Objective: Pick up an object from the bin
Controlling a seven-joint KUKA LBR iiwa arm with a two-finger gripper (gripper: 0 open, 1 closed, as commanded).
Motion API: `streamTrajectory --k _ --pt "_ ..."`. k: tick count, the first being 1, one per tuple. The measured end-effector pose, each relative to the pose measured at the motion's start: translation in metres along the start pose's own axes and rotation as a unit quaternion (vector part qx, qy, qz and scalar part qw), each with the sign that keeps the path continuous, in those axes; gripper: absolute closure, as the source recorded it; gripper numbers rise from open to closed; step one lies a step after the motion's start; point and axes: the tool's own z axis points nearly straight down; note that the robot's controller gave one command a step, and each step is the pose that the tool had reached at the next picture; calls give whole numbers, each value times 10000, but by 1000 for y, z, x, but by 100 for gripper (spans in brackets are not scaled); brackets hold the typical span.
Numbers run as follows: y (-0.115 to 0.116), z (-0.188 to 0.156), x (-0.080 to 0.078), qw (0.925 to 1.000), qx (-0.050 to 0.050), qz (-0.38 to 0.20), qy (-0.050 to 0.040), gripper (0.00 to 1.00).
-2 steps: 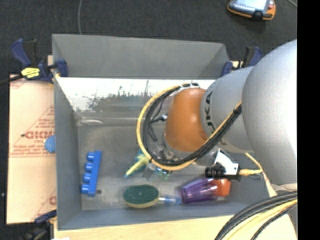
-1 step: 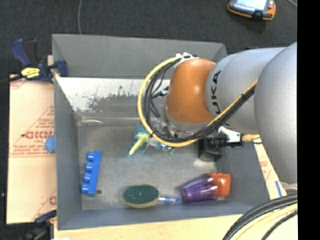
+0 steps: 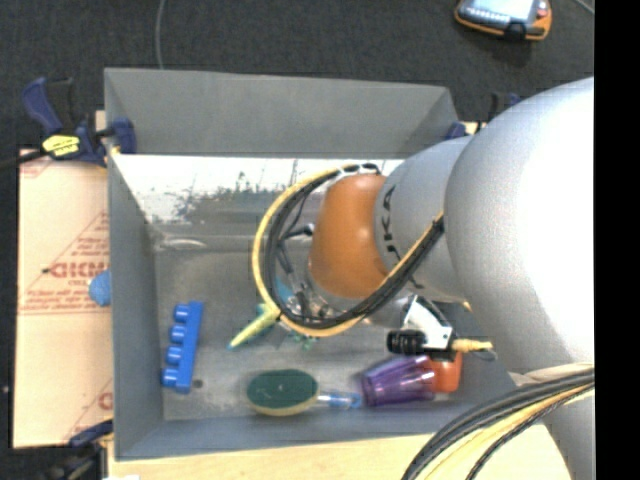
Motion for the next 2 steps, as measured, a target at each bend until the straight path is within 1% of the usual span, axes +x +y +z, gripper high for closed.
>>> streamTrajectory --k 1,2 --pt "-1 -28 -43 9982 -58 -592 -106 100" --pt "14 6 -5 10000 -18 -69 -27 100"
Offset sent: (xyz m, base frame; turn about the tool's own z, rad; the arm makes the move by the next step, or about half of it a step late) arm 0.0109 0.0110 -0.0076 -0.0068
